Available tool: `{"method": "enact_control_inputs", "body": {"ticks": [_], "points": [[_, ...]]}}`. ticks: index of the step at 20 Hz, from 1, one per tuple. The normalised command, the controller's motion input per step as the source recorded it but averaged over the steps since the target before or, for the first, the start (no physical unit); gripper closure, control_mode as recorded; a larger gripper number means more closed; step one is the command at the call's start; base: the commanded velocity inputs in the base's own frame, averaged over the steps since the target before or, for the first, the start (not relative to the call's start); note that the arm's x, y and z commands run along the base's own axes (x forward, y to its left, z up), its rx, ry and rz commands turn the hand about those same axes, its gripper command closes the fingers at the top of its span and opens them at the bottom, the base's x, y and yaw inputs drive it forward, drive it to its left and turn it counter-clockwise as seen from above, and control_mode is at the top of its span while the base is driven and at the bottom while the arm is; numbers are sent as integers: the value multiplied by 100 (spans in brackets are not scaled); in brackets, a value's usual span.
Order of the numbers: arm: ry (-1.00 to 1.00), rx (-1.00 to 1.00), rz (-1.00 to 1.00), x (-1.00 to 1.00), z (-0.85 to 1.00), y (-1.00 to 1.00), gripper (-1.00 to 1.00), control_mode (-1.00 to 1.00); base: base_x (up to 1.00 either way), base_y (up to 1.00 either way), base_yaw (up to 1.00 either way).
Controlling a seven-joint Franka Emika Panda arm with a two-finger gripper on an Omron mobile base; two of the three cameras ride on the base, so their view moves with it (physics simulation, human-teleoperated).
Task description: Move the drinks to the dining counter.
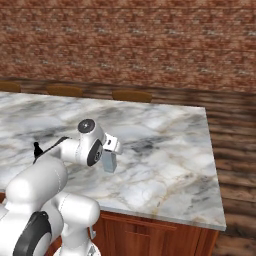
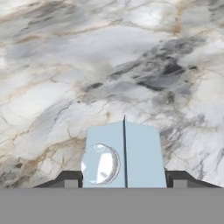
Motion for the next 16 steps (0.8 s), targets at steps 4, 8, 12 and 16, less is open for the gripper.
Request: {"method": "enact_control_inputs", "body": {"ticks": [4,8,12,16], "points": [[0,0,0,0,-11,0,-100,-100,0,0,0],[-3,0,0,-1,10,0,-100,-100,0,0,0],[-1,0,0,0,23,0,-100,-100,0,0,0],[-1,0,0,0,26,0,-100,-100,0,0,0]]}}
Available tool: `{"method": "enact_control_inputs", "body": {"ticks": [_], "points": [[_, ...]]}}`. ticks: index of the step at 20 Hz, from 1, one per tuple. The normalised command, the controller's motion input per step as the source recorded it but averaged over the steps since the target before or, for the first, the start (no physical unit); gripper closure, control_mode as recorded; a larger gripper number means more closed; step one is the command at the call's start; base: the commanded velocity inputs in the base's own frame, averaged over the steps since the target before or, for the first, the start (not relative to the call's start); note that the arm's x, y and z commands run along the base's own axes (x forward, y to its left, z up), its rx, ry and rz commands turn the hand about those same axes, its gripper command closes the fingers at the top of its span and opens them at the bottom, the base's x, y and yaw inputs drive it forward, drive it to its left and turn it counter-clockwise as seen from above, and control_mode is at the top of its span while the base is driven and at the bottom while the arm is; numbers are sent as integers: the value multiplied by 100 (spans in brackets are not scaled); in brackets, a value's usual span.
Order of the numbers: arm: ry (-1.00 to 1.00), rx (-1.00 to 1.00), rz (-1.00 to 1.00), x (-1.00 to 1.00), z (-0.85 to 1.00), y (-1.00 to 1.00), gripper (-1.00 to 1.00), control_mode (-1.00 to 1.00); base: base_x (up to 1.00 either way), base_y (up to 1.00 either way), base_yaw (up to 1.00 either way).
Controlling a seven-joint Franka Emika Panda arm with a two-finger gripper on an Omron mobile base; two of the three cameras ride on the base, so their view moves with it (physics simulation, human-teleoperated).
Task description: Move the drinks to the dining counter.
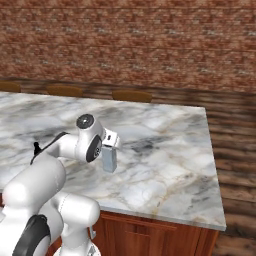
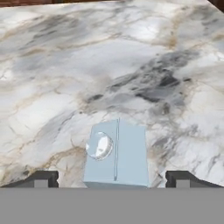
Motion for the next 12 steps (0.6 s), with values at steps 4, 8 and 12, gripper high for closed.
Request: {"method": "enact_control_inputs", "body": {"ticks": [4,8,12], "points": [[-4,0,0,-12,40,0,-100,-100,0,0,0],[-5,0,0,-35,36,0,-100,-100,0,0,0],[-3,0,0,-39,29,0,-100,-100,0,0,0]]}}
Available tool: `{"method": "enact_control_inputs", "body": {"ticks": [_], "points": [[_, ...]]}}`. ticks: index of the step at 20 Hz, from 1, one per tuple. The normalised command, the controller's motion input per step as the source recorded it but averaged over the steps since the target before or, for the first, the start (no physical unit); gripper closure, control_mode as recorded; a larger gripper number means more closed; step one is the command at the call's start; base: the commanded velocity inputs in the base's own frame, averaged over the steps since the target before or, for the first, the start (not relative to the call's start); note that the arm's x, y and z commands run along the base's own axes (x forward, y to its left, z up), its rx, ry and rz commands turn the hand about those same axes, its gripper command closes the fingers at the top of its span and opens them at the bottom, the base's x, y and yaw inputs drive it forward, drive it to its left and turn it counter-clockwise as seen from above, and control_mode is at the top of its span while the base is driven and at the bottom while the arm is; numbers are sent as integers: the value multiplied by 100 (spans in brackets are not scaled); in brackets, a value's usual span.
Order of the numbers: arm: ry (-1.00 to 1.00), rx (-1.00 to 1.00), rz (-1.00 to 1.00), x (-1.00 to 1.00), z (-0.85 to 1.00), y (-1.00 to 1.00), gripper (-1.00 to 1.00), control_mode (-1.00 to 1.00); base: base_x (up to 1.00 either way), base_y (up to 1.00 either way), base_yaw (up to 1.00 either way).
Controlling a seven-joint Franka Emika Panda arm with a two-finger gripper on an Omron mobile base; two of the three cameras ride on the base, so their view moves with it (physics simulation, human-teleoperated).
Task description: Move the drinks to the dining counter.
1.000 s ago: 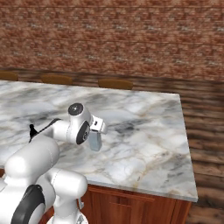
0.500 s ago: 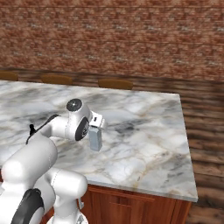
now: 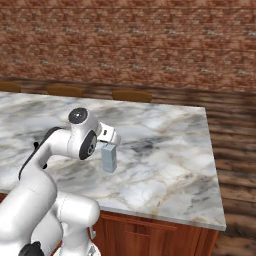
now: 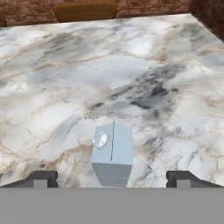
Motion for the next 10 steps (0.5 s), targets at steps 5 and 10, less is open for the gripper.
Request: {"method": "enact_control_inputs", "body": {"ticks": [5,10], "points": [[-5,0,0,-71,7,6,-100,-100,0,0,0],[-19,0,0,-61,37,7,-100,-100,0,0,0]]}}
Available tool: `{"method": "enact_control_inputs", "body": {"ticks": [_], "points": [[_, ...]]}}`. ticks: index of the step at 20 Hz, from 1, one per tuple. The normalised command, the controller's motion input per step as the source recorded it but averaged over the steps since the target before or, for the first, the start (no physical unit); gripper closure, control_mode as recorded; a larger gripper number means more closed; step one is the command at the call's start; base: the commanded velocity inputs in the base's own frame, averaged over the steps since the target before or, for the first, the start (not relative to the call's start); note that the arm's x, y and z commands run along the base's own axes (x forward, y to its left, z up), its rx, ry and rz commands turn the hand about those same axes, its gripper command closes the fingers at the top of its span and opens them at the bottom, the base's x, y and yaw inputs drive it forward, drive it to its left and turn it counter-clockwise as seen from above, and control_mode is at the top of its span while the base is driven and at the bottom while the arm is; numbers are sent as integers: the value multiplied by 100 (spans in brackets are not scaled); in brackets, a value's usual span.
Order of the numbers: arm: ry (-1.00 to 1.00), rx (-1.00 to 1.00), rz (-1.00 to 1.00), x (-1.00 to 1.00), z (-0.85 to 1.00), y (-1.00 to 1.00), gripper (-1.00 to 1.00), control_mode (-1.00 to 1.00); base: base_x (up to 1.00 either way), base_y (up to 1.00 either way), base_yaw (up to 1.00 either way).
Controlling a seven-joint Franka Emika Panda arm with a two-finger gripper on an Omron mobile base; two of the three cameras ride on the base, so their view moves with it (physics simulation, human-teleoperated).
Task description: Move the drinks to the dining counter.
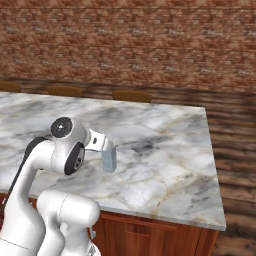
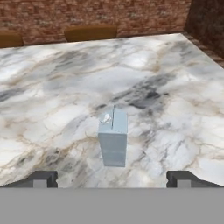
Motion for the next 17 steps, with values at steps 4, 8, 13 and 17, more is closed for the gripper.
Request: {"method": "enact_control_inputs", "body": {"ticks": [4,8,13,17], "points": [[-19,0,0,-55,60,1,-100,-100,0,0,0],[-9,0,0,-58,69,0,-100,-100,0,0,0],[0,6,-2,-72,74,0,-100,-100,0,0,0],[0,2,0,-87,38,0,-100,-100,0,0,0]]}}
